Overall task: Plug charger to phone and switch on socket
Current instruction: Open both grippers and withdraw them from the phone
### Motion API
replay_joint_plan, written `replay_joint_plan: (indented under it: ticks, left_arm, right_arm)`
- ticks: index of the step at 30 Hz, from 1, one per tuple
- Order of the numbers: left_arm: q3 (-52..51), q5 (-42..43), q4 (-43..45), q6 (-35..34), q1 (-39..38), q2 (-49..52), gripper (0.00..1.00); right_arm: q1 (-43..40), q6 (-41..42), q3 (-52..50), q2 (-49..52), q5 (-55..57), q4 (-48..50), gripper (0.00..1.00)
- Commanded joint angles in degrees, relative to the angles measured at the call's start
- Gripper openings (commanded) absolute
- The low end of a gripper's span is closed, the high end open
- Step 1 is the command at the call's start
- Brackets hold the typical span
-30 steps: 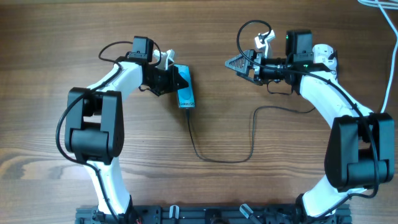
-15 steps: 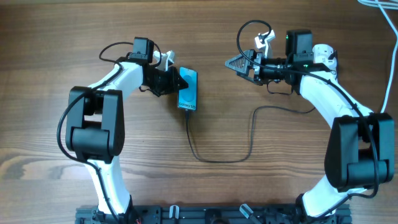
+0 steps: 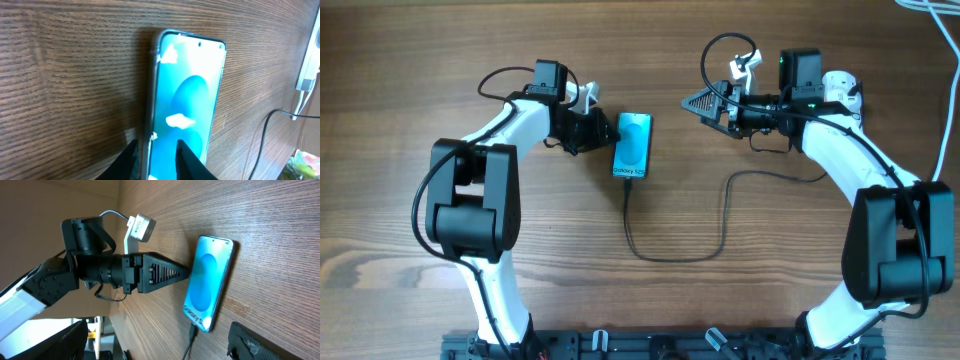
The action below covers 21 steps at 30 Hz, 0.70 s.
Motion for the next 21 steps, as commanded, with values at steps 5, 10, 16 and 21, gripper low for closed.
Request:
replay_joint_plan:
  ticks: [5,10,16,21]
  left_arm:
    - [0.2,-1.2,0.0,1.1,0.2,0.8,0.23]
    - [1.7,-1.4,-2.4,1.1,2.2,-1.2,0.3]
    - [8.9,-5.9,-13.3,1.0,6.4,-10.5,0.37]
    - [9.5,-5.9,-14.1,-2.2,7.7,-20.0,0.43]
  right_arm:
    - [-0.1,-1.7,0.2,0.5,0.6,-0.1,0.89]
    - [-0.1,-6.1,0.3,-0.3,4.3,-3.5,0.77]
    - [-0.1,-11.7,2.3,-8.1,20.0,-14.5,0.75]
    - [-0.1,-13.4,2.4,-15.5,27.1,-17.6,0.58]
